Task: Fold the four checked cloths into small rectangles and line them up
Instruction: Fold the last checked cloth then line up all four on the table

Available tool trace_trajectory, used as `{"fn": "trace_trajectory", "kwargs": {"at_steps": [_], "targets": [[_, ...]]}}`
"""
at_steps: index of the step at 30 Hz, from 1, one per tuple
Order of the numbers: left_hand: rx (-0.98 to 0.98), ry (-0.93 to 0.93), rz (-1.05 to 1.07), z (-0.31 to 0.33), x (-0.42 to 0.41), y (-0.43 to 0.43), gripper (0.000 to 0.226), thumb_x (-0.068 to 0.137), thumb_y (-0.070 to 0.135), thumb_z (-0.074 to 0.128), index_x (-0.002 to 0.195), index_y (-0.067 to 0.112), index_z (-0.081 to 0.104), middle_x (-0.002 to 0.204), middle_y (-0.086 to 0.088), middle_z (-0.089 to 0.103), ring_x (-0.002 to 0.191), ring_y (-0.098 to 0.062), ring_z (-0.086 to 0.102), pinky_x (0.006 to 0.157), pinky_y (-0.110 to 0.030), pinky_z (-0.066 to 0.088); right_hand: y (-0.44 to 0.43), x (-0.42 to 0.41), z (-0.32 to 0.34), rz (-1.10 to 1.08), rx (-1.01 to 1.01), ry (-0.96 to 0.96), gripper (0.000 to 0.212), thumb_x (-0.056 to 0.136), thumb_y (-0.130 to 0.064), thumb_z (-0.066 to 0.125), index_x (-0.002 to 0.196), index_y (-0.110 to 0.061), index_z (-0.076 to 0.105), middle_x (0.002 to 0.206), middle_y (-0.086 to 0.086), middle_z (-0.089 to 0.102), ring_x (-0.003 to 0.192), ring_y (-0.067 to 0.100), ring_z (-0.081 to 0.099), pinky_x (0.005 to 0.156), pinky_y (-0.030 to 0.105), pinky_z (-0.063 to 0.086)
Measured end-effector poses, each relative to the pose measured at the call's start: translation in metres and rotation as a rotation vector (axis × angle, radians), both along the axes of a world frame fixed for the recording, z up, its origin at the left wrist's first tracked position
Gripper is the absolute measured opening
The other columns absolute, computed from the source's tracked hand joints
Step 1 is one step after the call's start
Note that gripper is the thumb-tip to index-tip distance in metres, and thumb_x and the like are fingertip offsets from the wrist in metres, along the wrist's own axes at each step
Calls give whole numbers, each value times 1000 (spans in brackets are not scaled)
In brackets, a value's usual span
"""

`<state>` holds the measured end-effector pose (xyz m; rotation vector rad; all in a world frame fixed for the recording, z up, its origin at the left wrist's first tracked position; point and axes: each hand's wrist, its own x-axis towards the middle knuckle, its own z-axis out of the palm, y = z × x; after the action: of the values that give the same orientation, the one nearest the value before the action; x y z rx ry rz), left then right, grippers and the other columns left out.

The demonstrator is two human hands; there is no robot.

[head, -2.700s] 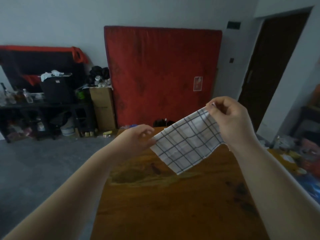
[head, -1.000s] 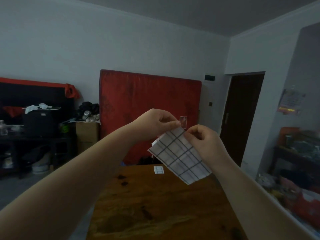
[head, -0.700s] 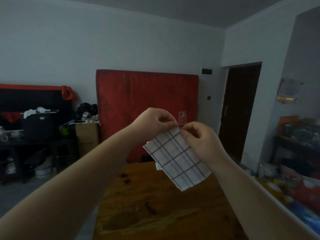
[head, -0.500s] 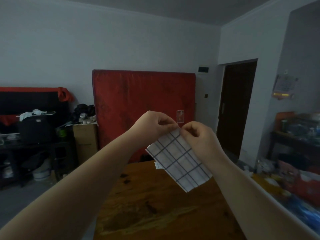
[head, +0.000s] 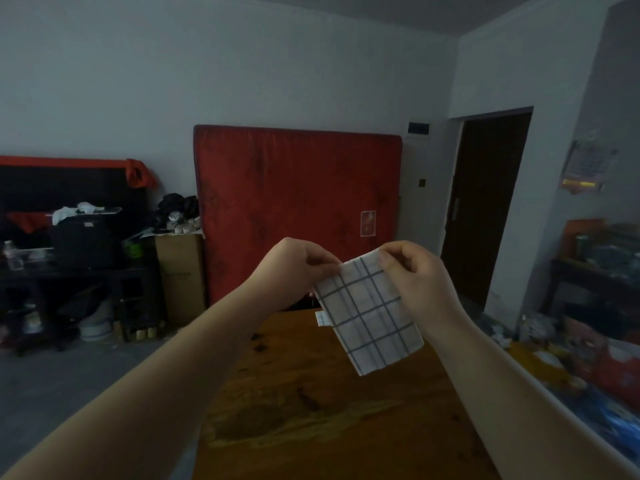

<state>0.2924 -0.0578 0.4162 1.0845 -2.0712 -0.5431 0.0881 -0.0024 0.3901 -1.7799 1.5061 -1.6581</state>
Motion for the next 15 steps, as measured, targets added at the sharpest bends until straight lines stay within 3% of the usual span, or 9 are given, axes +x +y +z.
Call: {"fn": "trace_trajectory", "kwargs": {"at_steps": [5,8,12,15], "targets": [[16,-4,-19,-2,3,4,12,95,26,69,92,35,77,90,16,74,80,1,69,68,-11,54,-2,0,-1,-8,-8,-19,12,100,-35,61,97,-35,72,95,-14,72,89,3,67,82,31,56],[14,-39,-5,-7,7,4,13,96,26,69,89,35,76,87,12,75,77,-4,70,72,-20,59,-2,1,-3,-19,-4,-67,14,101,-34,60,96,-33,73,93,-11,73,87,6,69,80,31,58],[-35,-86,2,-16,15,4,14,97,25,67,89,35,73,84,16,72,74,8,65,65,-12,52,-2,4,-9,-19,14,-60,13,101,-33,61,96,-33,73,92,-10,74,87,8,71,81,35,60],[-57,-145,7,-19,20,2,11,97,26,67,92,34,73,88,17,72,80,7,66,73,-16,53,-1,6,-14,-13,15,-37,13,101,-33,61,96,-33,73,92,-11,74,85,6,70,80,35,60]]}}
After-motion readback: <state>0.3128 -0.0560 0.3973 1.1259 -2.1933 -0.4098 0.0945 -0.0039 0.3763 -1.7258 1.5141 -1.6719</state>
